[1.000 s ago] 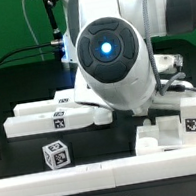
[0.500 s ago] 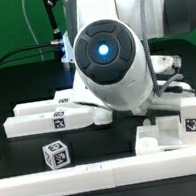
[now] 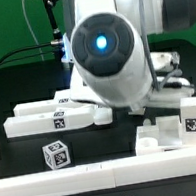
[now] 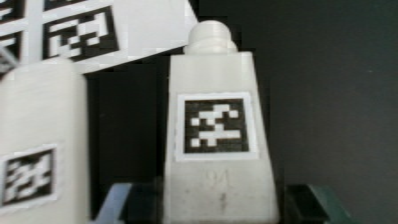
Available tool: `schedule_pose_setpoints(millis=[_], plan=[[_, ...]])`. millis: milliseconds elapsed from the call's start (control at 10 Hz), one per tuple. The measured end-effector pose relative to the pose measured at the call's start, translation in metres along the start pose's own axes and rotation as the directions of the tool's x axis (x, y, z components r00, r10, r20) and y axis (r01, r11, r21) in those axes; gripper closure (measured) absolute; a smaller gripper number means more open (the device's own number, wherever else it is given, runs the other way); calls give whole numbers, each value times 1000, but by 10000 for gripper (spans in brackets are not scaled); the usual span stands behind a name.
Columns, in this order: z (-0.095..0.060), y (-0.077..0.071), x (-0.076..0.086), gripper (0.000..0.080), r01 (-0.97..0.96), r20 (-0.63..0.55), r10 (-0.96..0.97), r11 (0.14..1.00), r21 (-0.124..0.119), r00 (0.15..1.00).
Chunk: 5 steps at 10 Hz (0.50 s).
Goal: Assemble chair
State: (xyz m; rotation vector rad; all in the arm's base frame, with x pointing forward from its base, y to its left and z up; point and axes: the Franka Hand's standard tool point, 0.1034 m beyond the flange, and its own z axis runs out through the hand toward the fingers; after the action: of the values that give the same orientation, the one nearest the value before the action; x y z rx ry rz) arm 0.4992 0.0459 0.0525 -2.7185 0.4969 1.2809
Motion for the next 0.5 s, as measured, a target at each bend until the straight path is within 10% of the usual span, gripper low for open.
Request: schedule_pose_setpoints(millis=[200,500], plan=[[-58,2,-24,515,85,-137,-83,996,6,987],[-77,-2,-28,515,124,-411,-114,992,-2,905]])
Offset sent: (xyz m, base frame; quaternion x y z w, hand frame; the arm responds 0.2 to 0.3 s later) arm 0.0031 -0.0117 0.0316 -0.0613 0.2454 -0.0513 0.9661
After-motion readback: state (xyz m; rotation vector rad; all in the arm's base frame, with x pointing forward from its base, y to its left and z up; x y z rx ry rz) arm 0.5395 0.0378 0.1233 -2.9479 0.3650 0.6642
